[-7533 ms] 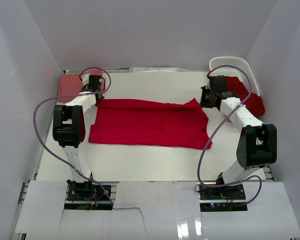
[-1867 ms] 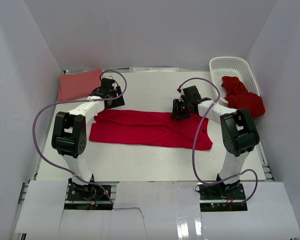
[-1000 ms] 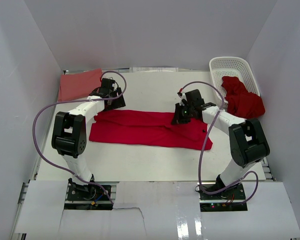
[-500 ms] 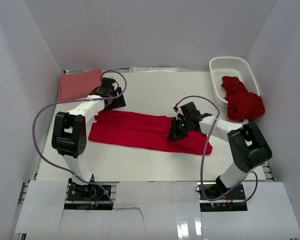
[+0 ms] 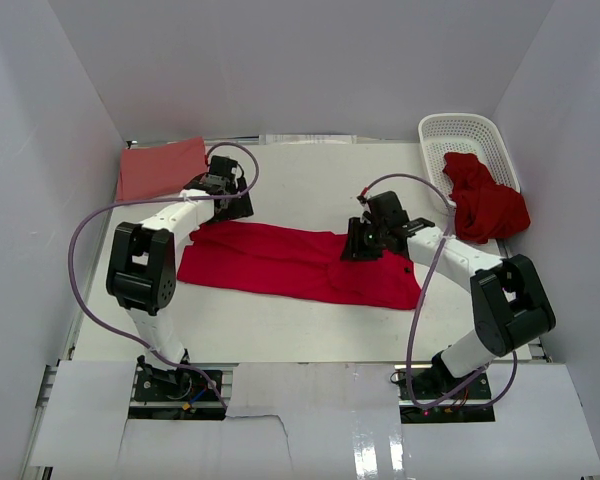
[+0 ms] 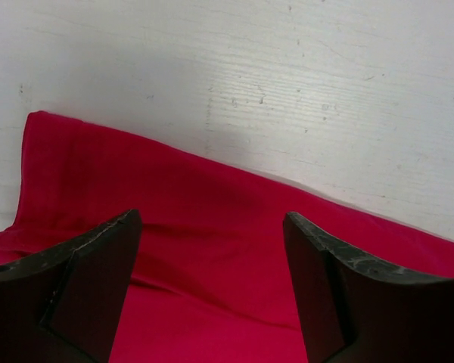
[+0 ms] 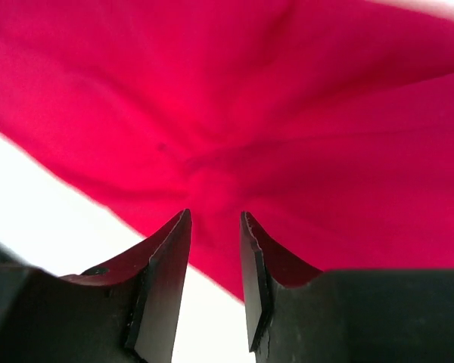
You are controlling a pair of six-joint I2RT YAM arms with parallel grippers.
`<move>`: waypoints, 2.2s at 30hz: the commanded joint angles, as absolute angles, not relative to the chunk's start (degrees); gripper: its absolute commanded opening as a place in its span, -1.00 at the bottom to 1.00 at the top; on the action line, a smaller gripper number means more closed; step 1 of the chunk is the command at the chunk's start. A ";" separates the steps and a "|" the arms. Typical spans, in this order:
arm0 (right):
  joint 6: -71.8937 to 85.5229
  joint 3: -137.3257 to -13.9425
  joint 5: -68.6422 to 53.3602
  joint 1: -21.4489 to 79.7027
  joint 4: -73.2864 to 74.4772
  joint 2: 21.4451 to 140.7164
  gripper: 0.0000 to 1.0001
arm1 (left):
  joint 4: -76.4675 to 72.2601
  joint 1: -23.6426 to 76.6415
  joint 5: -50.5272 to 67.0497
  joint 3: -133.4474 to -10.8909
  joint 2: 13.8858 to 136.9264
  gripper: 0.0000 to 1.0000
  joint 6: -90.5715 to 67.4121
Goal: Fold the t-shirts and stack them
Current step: Fold the other side of the tshirt into a rectangle, then rotate the tshirt 90 degrees
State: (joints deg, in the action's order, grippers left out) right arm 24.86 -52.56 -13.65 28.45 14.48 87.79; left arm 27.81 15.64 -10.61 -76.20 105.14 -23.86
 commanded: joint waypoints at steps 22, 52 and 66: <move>18.72 -71.02 12.74 18.37 23.29 107.22 -0.36 | 36.21 16.17 -21.35 -78.93 112.94 0.75 -26.37; 14.94 -119.96 -3.86 14.85 33.05 142.46 -0.26 | 37.88 16.96 -14.77 -57.85 95.64 0.76 -36.12; 17.14 -117.53 -16.60 13.62 19.44 136.01 0.24 | 37.88 27.77 -8.09 -40.61 81.04 0.75 -49.04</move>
State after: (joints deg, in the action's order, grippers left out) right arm 17.17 -122.58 -13.34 14.33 24.80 142.58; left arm 35.29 25.69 -9.89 -43.70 82.02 -45.10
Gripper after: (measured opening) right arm 0.603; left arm 0.878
